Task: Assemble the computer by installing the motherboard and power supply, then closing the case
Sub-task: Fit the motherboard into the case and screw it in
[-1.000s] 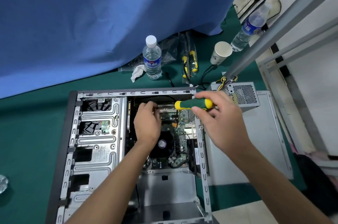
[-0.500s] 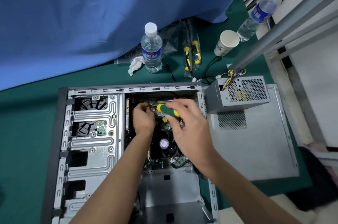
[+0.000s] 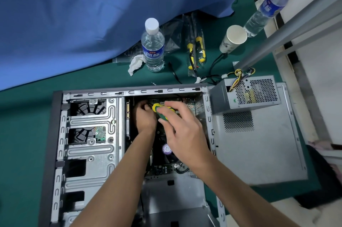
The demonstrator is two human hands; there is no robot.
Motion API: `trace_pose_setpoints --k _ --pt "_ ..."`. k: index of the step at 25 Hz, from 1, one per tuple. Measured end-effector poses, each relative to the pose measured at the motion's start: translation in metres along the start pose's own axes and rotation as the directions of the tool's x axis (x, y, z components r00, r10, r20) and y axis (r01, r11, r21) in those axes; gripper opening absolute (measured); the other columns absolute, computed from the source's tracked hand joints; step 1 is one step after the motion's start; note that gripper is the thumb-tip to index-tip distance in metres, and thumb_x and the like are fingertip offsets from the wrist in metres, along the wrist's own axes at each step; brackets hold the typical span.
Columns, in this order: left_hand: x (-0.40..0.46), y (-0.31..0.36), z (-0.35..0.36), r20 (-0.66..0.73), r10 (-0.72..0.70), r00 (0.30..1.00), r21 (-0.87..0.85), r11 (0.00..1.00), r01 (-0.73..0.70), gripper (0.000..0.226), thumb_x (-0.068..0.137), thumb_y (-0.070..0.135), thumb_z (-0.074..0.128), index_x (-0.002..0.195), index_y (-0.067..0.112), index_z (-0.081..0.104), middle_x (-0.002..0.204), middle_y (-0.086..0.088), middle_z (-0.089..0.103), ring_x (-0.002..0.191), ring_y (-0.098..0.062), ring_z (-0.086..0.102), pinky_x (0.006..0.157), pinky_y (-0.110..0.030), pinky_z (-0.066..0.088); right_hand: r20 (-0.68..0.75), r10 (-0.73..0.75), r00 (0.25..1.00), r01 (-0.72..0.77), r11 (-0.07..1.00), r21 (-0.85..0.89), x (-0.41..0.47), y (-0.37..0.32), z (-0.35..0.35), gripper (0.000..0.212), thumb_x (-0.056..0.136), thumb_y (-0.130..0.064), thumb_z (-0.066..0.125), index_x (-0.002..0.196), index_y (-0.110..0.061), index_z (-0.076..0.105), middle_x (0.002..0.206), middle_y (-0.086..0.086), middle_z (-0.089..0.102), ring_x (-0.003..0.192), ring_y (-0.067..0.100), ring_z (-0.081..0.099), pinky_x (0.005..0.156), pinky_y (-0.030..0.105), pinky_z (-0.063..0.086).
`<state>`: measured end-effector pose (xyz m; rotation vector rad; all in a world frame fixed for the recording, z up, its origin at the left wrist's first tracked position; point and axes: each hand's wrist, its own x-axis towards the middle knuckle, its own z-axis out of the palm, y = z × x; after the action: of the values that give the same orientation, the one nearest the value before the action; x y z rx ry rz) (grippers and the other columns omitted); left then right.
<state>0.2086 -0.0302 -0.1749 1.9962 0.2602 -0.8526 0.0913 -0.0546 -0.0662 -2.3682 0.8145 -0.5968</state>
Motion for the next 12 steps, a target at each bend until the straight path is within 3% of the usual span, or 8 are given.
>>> trace_pose_setpoints --k 4,12 --pt "-0.0009 -0.0028 0.0001 0.017 0.030 0.999 -0.067 0.997 -0.029 0.042 0.095 0.024 0.038 0.129 0.006 0.056 0.128 -0.019 0.061 0.120 -0.035 0.058 0.105 -0.048 0.046 0.026 -0.042 0.999 0.042 0.999 -0.025 0.0012 0.0020 0.0069 0.027 0.084 0.003 0.072 0.109 -0.007 0.073 0.113 0.012 0.066 0.100 0.026 0.065 0.085 0.036 0.056" --pt "-0.0003 -0.0066 -0.0053 0.066 0.046 0.997 -0.023 0.999 -0.045 0.035 0.105 0.016 0.035 0.132 0.003 0.053 0.128 -0.019 0.061 0.118 -0.034 0.059 0.102 -0.048 0.048 0.096 -0.125 0.988 0.130 0.990 -0.052 0.0003 0.0040 0.0083 0.032 0.081 0.011 0.069 0.110 -0.002 0.072 0.117 0.015 0.064 0.103 0.030 0.062 0.083 0.041 0.055"
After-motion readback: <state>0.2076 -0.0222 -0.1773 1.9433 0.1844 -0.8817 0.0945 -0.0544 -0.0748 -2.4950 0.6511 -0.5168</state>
